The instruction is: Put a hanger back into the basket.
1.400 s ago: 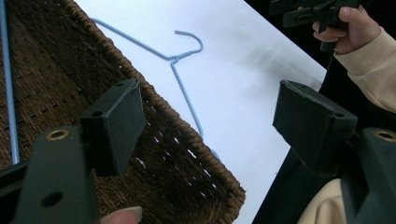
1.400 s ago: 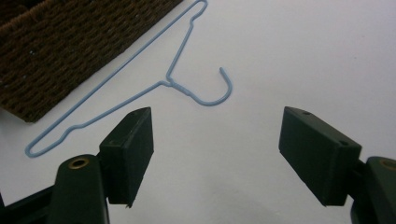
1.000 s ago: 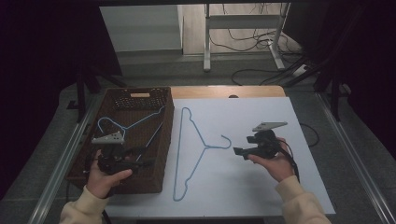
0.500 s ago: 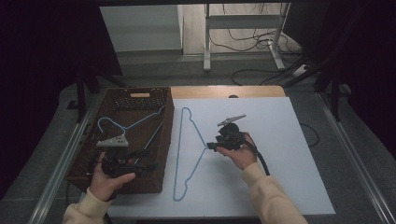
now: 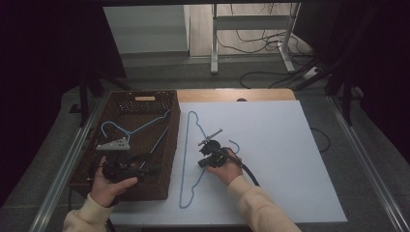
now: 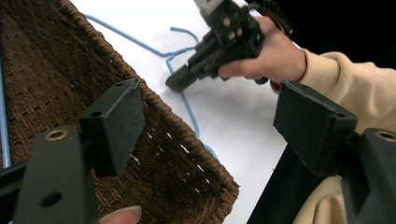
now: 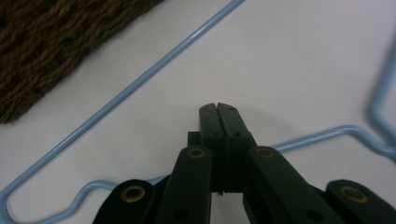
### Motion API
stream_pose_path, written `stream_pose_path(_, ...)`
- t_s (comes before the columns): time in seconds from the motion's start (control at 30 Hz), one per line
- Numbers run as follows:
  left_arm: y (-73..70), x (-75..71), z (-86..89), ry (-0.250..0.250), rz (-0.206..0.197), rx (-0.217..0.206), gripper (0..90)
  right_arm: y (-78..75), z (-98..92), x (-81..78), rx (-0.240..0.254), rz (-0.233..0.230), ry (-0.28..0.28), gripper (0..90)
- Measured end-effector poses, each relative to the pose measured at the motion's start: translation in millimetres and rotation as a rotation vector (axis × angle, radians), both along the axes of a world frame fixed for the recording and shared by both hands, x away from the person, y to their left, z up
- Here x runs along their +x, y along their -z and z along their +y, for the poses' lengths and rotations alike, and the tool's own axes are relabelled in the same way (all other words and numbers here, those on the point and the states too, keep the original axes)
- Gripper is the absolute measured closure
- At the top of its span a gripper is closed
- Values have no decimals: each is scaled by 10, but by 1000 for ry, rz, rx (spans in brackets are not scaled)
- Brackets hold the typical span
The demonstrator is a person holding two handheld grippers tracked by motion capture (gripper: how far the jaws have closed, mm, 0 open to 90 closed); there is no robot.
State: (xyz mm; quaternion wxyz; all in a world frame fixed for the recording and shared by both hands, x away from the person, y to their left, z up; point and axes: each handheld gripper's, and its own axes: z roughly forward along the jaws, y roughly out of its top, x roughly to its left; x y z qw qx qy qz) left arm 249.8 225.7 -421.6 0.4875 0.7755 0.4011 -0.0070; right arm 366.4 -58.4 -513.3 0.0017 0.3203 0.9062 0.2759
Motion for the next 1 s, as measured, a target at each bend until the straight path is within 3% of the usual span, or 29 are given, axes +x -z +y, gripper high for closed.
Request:
stream_pose_path(0.17,0,-6,-8,0,3,2,243,13,54,-95,-43,0,-17,900)
stream_pose_path(0.43,0,-8,-8,1,6,2,242,-31,-135,-225,-92,26,-13,900)
stream_pose_path(0.47,-5,-12,-8,1,5,3,242,-43,-250,-260,-102,29,0,900)
stream_pose_path(0.57,-9,-11,-9,1,5,2,241,-50,-364,-282,-102,34,16,900)
stream_pose_path(0.6,-9,-8,-8,3,3,2,241,-64,-523,-302,-110,38,47,900)
stream_pose_path(0.63,-9,-6,-7,2,4,3,241,-64,-523,-302,-110,38,47,900)
stream_pose_path(0.7,-9,-2,-8,1,6,3,240,-96,-740,-313,-130,39,88,900)
stream_pose_path(0.8,-11,4,-6,2,7,2,240,-141,-955,-325,-122,45,131,900)
stream_pose_path(0.87,-11,6,-6,2,7,2,240,-143,-1073,-349,-229,0,159,900)
stream_pose_path(0.9,-9,12,-4,5,5,3,240,-135,-1159,-354,-184,23,164,900)
stream_pose_path(1.0,-6,19,-4,5,7,4,240,-147,-1290,-380,-145,24,201,900)
